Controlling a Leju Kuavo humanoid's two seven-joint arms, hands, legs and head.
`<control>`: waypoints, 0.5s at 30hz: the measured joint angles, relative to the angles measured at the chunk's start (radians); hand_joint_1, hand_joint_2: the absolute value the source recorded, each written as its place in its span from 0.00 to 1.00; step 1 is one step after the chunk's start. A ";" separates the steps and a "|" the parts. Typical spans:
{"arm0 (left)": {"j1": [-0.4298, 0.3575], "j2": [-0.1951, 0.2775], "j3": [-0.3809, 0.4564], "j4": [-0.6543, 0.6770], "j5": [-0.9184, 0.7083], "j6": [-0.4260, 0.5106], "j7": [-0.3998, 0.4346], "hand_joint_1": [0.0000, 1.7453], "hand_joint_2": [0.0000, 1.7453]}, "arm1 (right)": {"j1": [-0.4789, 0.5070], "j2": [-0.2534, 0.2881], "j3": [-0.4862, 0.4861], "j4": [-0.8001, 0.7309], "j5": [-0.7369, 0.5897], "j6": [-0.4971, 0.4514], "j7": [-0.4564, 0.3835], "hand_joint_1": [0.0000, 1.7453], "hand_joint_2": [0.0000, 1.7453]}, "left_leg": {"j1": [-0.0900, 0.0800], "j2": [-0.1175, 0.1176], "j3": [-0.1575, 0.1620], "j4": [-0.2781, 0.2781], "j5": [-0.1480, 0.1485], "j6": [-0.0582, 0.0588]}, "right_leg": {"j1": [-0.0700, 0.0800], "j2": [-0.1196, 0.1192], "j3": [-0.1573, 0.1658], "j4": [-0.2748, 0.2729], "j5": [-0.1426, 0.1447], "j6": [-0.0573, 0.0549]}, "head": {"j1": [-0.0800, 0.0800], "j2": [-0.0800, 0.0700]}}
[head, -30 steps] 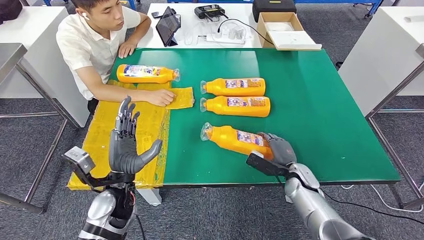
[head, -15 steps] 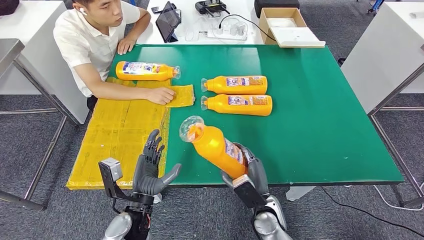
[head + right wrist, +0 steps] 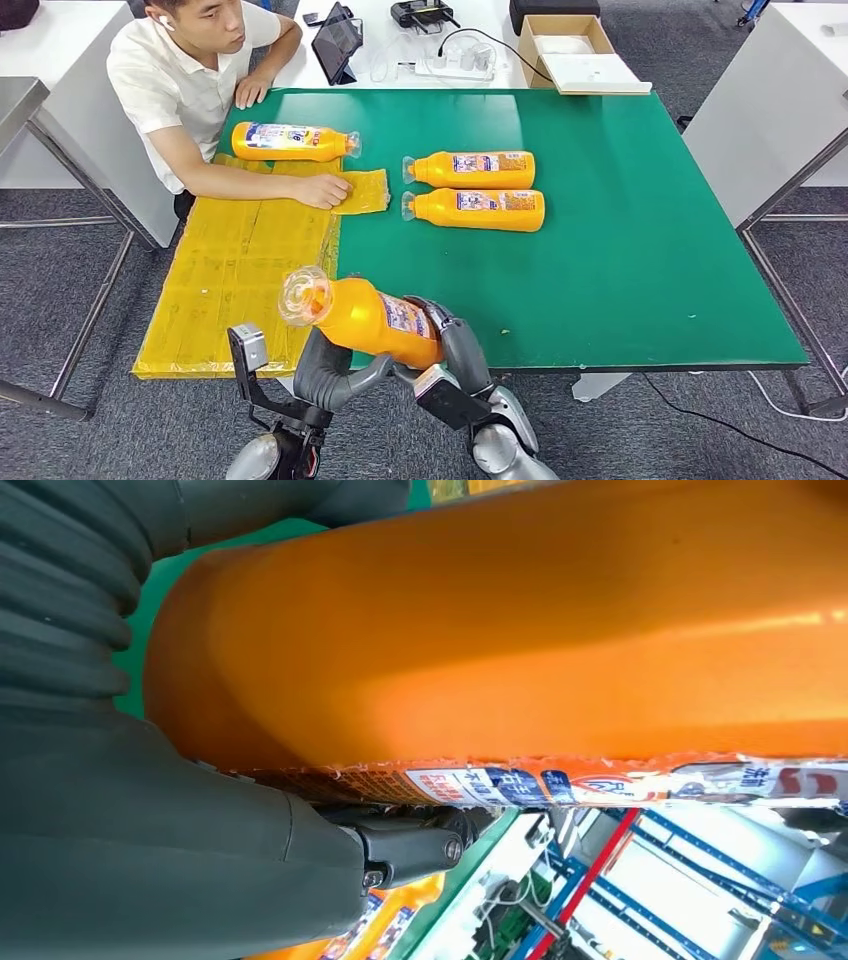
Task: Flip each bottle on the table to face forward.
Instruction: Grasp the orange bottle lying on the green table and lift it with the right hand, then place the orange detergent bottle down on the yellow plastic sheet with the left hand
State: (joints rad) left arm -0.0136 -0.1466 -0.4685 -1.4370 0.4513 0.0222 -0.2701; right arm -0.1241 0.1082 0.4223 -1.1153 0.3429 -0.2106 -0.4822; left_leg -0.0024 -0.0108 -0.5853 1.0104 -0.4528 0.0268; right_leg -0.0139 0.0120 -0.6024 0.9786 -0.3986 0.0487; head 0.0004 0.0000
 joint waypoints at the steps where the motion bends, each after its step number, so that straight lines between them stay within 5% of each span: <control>1: 0.000 0.000 -0.001 0.000 0.000 0.000 0.000 0.00 1.00 | -0.001 0.001 0.003 0.003 0.000 0.000 0.000 1.00 1.00 | 0.000 0.000 0.000 0.000 0.000 0.000 | 0.000 0.000 0.000 0.000 0.000 0.000 | 0.000 0.000; 11: -0.007 0.000 -0.013 0.003 0.034 -0.041 0.002 0.00 1.00 | -0.044 0.013 0.069 0.075 0.026 0.034 0.012 1.00 1.00 | 0.000 0.000 0.000 0.000 0.000 0.000 | 0.000 0.000 0.000 0.000 0.000 0.000 | 0.000 0.000; 15: -0.017 0.002 -0.013 0.023 0.002 -0.012 -0.001 0.99 1.00 | -0.064 0.017 0.102 0.108 0.056 0.030 0.024 1.00 1.00 | 0.000 0.000 0.000 0.000 0.000 0.000 | 0.000 0.000 -0.001 0.000 0.000 0.000 | 0.000 0.000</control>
State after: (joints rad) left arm -0.0309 -0.1448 -0.4810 -1.4139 0.4530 0.0099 -0.2713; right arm -0.1883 0.1255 0.5240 -1.0068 0.3990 -0.1806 -0.4581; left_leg -0.0024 -0.0106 -0.5856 1.0104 -0.4527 0.0267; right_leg -0.0139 0.0120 -0.6030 0.9786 -0.3986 0.0487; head 0.0005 -0.0001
